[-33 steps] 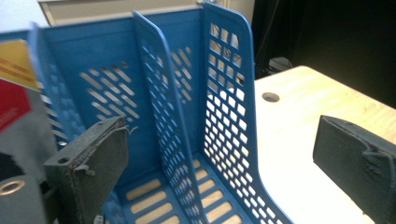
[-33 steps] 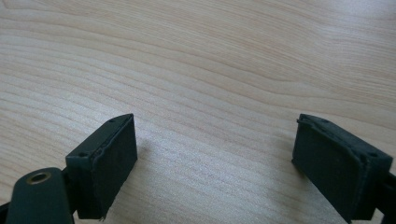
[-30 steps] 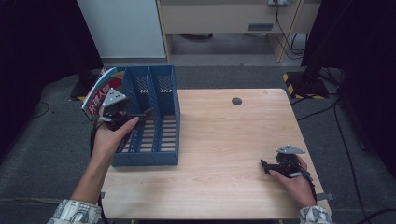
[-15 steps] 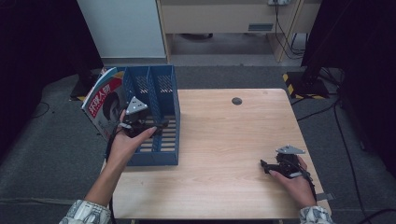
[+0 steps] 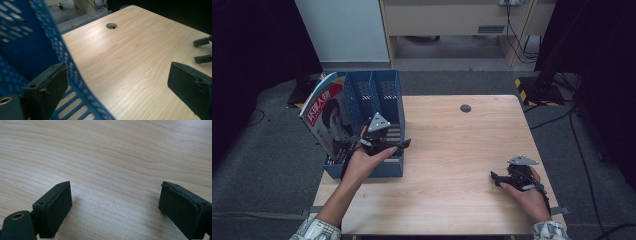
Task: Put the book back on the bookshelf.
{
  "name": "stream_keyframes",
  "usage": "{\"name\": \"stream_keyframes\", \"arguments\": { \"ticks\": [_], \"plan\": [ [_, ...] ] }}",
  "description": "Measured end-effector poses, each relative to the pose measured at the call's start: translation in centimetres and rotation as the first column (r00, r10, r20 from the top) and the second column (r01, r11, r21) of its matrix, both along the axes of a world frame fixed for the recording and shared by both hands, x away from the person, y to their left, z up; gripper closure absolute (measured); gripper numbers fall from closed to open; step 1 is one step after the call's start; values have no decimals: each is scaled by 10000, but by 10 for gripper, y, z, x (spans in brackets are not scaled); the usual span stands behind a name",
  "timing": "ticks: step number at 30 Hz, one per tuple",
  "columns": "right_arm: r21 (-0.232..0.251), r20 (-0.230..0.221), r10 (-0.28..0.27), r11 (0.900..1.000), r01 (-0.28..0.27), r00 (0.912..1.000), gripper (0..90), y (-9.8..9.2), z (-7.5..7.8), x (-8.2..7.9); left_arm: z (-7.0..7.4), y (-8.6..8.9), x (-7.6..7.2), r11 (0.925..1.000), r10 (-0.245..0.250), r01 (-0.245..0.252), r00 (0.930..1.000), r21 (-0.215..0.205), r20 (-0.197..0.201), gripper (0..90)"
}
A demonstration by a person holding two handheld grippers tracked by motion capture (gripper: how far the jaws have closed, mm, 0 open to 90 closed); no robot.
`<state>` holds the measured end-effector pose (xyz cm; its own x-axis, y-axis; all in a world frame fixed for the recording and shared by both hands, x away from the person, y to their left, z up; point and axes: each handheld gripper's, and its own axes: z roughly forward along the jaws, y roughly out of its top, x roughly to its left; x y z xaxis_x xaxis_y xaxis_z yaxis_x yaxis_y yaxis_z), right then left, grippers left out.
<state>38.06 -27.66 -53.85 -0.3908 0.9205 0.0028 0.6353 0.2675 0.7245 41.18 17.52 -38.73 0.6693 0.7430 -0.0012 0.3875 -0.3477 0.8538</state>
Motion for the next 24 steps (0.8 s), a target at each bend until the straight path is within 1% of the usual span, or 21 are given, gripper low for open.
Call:
{"name": "stream_keyframes", "arguments": {
  "ticks": [3, 11, 14, 19, 22, 24],
  "plan": [
    [3, 1, -1, 10000, 1, 10000, 116, 0, 0, 0, -3, -9, 0, 9999, -94, 94, 9999, 69, -54, 25],
    [4, 0, 1, 10000, -1, 10000, 115, 0, 0, 0, -8, -35, -7, 9987, -503, 502, 9986, -66, -134, 27],
    [2, 2, 2, 10000, -2, 10000, 115, 0, 0, 0, -11, -46, -9, 9972, -750, 751, 9970, 15, -200, 28],
    [0, 7, 10, 10000, -10, 10000, 115, 0, 0, 0, -16, -62, -10, 9949, -999, 1003, 9944, 109, -348, 28],
    [13, 5, -3, 10000, 3, 10000, 115, 0, 0, 0, -21, -72, -10, 9936, -1115, 1122, 9927, 122, -453, 29],
    [12, 7, -1, 10000, 1, 10000, 115, 0, 0, 0, -26, -77, -11, 9928, -1195, 1199, 9914, 50, -542, 30]
  ]
}}
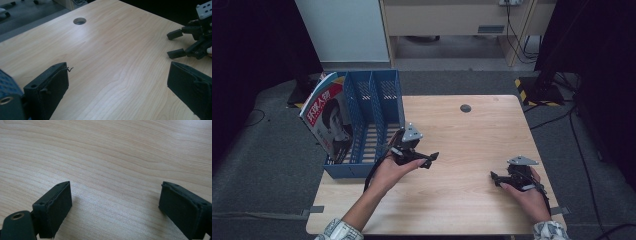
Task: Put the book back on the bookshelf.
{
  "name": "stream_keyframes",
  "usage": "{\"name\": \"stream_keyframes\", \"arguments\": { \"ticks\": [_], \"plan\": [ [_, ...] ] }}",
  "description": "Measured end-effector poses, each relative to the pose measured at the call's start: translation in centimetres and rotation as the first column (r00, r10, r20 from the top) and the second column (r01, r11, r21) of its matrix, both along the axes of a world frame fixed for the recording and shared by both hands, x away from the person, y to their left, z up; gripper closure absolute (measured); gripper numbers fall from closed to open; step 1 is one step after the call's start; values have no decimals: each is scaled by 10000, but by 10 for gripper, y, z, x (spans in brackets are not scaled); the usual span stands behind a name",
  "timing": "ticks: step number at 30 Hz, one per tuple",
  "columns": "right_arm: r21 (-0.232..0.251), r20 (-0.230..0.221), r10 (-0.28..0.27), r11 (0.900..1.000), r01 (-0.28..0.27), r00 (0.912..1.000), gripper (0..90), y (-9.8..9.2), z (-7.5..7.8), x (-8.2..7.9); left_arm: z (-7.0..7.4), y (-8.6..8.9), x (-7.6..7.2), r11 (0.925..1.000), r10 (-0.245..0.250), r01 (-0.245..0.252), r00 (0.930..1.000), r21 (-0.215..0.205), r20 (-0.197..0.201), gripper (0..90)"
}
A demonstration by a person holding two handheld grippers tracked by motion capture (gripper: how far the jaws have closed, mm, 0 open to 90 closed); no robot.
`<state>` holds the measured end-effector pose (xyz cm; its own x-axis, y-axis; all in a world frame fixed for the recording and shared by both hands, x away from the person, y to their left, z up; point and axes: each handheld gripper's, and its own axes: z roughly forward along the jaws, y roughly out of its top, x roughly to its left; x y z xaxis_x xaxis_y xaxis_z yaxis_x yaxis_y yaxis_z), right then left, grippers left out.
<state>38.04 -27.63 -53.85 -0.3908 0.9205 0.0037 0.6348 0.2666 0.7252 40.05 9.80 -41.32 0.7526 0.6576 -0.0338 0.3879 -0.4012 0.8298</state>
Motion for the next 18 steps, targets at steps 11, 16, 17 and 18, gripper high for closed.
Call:
{"name": "stream_keyframes", "arguments": {
  "ticks": [11, 16, 17, 18],
  "plan": [
    [-5, 12, 34, 10000, -34, 10000, 114, 0, 0, 0, -26, -38, -11, 9973, -683, 694, 9965, 219, -485, 34],
    [-3, 8, 47, 10000, -47, 10000, 113, 0, 0, 0, -36, -54, -17, 9946, -959, 981, 9935, 342, -613, 35],
    [-11, 10, 51, 10000, -51, 10000, 113, 0, 0, 0, -39, -57, -17, 9941, -1000, 1025, 9928, 364, -654, 35],
    [-5, 18, 55, 10000, -55, 10000, 113, 0, 0, 0, -42, -60, -18, 9937, -1021, 1052, 9920, 387, -740, 35]
  ]
}}
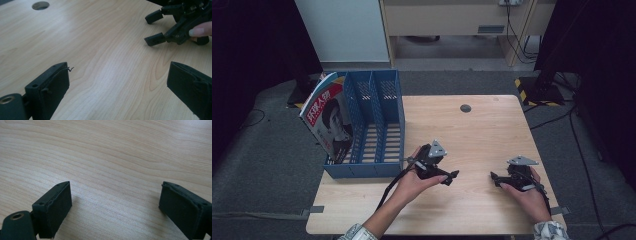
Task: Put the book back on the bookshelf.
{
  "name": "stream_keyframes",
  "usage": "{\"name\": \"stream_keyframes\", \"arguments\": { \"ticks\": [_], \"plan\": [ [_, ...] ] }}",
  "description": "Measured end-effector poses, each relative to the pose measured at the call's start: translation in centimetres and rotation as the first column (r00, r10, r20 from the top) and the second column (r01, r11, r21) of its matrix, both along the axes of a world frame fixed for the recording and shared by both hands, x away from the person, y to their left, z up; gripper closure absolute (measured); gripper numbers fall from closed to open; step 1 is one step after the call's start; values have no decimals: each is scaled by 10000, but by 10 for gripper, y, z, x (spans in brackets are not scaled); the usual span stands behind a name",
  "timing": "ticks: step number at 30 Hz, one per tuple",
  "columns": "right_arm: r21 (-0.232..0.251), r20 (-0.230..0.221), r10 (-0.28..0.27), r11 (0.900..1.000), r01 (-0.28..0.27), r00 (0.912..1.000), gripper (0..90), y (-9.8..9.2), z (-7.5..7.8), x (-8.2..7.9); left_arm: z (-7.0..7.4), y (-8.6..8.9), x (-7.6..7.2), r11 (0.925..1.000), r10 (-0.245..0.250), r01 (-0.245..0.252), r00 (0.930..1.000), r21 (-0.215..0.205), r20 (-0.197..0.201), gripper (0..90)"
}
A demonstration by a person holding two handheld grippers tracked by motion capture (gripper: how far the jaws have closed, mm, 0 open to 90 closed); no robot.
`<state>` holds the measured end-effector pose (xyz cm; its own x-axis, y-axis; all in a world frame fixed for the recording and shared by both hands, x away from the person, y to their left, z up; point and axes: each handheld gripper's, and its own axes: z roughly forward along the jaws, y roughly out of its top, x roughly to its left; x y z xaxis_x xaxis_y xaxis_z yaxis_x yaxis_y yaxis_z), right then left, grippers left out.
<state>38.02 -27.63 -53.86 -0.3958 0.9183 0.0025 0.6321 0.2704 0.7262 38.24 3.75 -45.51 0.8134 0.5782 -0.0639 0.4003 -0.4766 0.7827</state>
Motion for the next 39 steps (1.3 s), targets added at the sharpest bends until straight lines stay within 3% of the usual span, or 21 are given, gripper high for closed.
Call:
{"name": "stream_keyframes", "arguments": {
  "ticks": [6, 18, 24, 28, 30, 37, 39],
  "plan": [
    [3, -6, 14, 10000, -14, 10000, 112, 0, 0, 0, -15, -14, -2, 9999, -52, 55, 9997, 136, -224, 40],
    [-19, -2, 105, 9999, -105, 9999, 108, 0, 0, 0, -46, -32, 3, 9940, 183, -106, 9974, 1085, -698, 43],
    [-14, -12, 126, 9999, -126, 9999, 106, 0, 0, 0, -53, -31, 16, 9906, 745, -669, 9954, 1194, -608, 45],
    [-18, -12, 134, 9999, -134, 9999, 106, 0, 0, 0, -57, -27, 25, 9879, 1253, -1157, 9879, 1036, -916, 49],
    [-12, -23, 134, 9999, -134, 9999, 105, 0, 0, 0, -59, -24, 29, 9822, 1574, -1468, 9836, 1169, -879, 54],
    [0, -28, 136, 9999, -136, 9999, 106, 0, 0, 0, -69, -21, 37, 9675, 2051, -1919, 9765, 1650, -668, 56],
    [-10, -24, 137, 9999, -137, 9999, 106, 0, 0, 0, -72, -20, 38, 9602, 2186, -2051, 9744, 1897, -526, 56]
  ]
}}
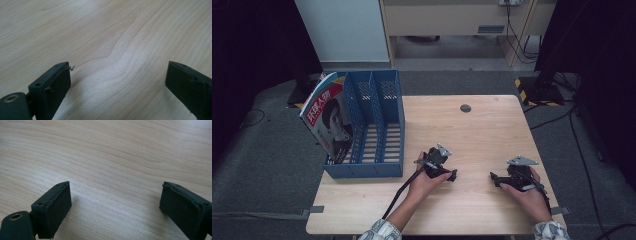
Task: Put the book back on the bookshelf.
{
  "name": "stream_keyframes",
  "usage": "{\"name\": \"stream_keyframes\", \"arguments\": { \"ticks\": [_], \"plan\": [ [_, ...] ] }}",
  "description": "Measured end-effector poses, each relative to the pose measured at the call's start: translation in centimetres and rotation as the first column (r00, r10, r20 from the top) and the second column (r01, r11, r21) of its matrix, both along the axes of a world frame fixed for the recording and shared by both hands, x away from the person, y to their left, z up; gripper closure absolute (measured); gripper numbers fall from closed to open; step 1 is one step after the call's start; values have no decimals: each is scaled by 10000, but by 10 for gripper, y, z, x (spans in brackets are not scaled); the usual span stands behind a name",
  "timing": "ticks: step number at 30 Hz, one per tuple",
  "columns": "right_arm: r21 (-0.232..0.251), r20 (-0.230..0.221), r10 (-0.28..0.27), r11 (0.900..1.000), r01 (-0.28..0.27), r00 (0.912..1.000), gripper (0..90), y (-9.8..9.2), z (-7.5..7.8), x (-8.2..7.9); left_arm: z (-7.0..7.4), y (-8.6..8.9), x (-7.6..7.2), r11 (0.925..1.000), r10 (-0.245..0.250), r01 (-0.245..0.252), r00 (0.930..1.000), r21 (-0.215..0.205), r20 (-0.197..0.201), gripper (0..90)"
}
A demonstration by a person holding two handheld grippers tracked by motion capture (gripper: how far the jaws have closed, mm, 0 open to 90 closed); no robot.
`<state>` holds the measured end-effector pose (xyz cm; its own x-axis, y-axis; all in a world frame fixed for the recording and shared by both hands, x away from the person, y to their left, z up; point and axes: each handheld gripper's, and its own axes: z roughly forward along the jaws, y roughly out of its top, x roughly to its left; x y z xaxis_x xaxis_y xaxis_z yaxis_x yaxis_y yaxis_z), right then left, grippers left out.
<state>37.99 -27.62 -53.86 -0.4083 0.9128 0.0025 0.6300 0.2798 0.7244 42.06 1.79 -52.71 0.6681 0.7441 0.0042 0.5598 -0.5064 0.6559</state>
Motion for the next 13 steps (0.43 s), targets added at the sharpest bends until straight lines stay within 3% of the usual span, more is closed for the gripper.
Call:
{"name": "stream_keyframes", "arguments": {
  "ticks": [4, 8, 13],
  "plan": [
    [10, -1, 6, 10000, -6, 10000, 105, 0, 0, 0, -6, 4, 1, 9999, 99, -98, 9999, -110, 66, 45],
    [0, -17, 21, 10000, -21, 10000, 106, 0, 0, 0, -11, 6, -2, 9986, 225, -201, 9986, -491, 486, 28],
    [40, -32, 1, 10000, -1, 10000, 105, 1, 0, -1, -11, 6, -1, 9985, 249, -225, 9986, -496, 464, 23]
  ]
}}
